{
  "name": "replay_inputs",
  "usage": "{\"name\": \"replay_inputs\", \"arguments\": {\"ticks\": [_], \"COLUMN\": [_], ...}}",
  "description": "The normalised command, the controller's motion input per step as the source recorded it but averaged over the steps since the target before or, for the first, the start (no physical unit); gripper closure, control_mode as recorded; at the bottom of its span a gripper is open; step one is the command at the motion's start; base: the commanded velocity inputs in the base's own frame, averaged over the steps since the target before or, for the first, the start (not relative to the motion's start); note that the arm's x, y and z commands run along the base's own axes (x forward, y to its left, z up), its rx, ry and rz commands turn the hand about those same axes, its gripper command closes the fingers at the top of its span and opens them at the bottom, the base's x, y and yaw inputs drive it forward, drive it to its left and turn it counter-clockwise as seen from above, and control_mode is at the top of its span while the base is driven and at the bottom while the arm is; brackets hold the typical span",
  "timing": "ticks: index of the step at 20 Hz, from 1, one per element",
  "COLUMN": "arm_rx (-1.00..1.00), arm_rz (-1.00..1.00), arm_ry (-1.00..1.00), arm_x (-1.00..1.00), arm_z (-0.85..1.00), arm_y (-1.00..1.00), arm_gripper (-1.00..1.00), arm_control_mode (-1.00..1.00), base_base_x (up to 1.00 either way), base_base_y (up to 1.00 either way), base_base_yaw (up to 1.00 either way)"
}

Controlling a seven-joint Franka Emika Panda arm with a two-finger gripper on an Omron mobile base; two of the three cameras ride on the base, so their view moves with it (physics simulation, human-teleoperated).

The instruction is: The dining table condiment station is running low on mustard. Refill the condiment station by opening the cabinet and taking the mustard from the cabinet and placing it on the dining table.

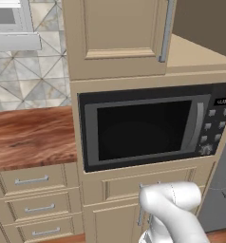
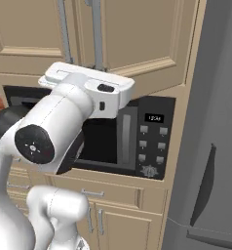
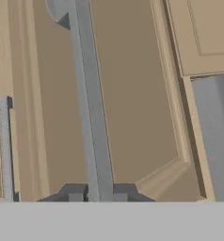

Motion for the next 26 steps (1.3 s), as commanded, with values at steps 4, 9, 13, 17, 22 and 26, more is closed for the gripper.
{"name": "replay_inputs", "arguments": {"ticks": [4,9,13,17,22,26], "arm_rx": [0.00,-0.01,-0.22,-0.35,-0.29,-0.19], "arm_rz": [-0.07,-0.16,-0.25,-0.27,-0.26,-0.19], "arm_ry": [0.03,0.11,0.33,0.40,0.36,0.27], "arm_x": [-1.00,-0.93,-0.04,0.57,0.85,1.00], "arm_z": [0.00,0.00,0.00,-0.07,-0.18,-0.30], "arm_y": [-0.33,0.11,0.92,1.00,0.71,0.12], "arm_gripper": [-1.00,-1.00,-1.00,-1.00,-1.00,-1.00], "arm_control_mode": [-1.00,-1.00,-1.00,-1.00,-1.00,-1.00], "base_base_x": [0.00,0.00,0.00,0.00,0.00,0.00], "base_base_y": [0.00,0.00,0.00,0.00,0.00,0.00], "base_base_yaw": [0.00,0.00,0.00,0.00,0.00,0.00]}}
